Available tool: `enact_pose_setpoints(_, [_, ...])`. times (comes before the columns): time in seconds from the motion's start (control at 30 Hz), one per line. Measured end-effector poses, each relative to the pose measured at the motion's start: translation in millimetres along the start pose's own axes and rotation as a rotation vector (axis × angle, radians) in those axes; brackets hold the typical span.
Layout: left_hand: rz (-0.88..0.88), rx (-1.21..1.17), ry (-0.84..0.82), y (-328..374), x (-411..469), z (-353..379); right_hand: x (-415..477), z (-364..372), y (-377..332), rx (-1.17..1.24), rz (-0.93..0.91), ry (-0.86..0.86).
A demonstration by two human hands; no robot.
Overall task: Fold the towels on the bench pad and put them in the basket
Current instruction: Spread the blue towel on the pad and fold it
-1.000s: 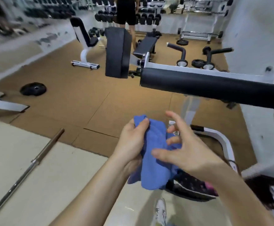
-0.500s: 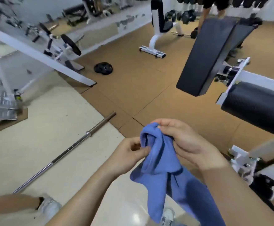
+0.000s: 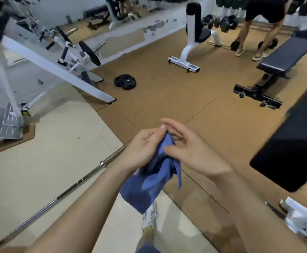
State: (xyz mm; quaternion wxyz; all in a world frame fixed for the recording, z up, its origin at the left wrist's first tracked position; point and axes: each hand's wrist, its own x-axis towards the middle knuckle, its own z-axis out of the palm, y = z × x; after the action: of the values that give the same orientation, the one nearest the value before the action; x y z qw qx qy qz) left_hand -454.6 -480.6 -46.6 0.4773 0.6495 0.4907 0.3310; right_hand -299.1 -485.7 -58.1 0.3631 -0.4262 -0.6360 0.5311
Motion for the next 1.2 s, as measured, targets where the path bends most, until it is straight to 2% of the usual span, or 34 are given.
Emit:
enact_pose_setpoints(0.1, [0.023, 0.046, -0.093, -13.7, 54.4, -28.4, 56.9, -10.7, 3.4, -0.098, 0.044, 0.033])
enact_pose_setpoints(0.17, [0.036, 0.130, -0.099, -23.7, 93.0, -51.1, 94.4, -25.0, -3.4, -0.147, 0.086, 0.042])
enact_pose_setpoints(0.23, [0.033, 0.114, -0.114, -29.9, 129.9, -76.6, 125.0, -42.6, -14.0, -0.248, 0.128, 0.051])
enact_pose_setpoints(0.3, [0.013, 0.069, -0.249, -31.7, 167.9, -99.4, 152.0, -64.3, -22.0, -0.330, 0.160, 0.149])
enact_pose_setpoints(0.43, [-0.009, 0.208, -0.705, -41.4, 226.0, -120.4, 185.4, -119.8, -16.9, -0.420, 0.284, 0.426])
enact_pose_setpoints(0.5, [-0.011, 0.163, -0.747, -44.1, 253.3, -117.3, 190.8, -152.6, -10.2, -0.464, 0.352, 0.539])
enact_pose_setpoints(0.63, [0.018, -0.043, -0.638, -25.8, 322.1, -82.6, 186.9, -216.2, 12.3, -0.575, 0.504, 0.786])
enact_pose_setpoints(0.7, [0.030, -0.080, -0.662, -9.8, 361.4, -54.4, 186.8, -245.0, 24.4, -0.527, 0.525, 0.920])
enact_pose_setpoints(0.8, [0.065, -0.127, -0.710, 16.2, 416.4, -8.3, 191.9, -280.9, 28.0, -0.017, 0.377, 1.098])
enact_pose_setpoints(0.87, [0.040, -0.166, -0.738, 36.7, 450.7, 23.0, 193.2, -303.3, 23.4, 0.179, 0.289, 1.083])
enact_pose_setpoints(0.93, [0.077, -0.137, -0.798, 56.6, 477.5, 53.1, 192.1, -319.6, 19.4, 0.263, 0.258, 0.977])
enact_pose_setpoints(1.0, [0.132, -0.111, -0.899, 79.4, 498.5, 86.0, 190.9, -333.4, 12.4, 0.194, 0.310, 0.790])
enact_pose_setpoints(1.07, [0.191, -0.092, -1.002, 100.8, 515.0, 118.8, 192.9, -344.9, 9.6, -0.035, 0.354, 0.656])
enact_pose_setpoints(1.1, [0.230, -0.086, -1.034, 110.3, 523.2, 133.9, 194.2, -350.2, 11.6, -0.111, 0.358, 0.697])
enact_pose_setpoints(1.2, [0.327, -0.075, -1.090, 133.5, 556.6, 173.5, 189.9, -375.1, 14.9, -0.154, 0.359, 1.019])
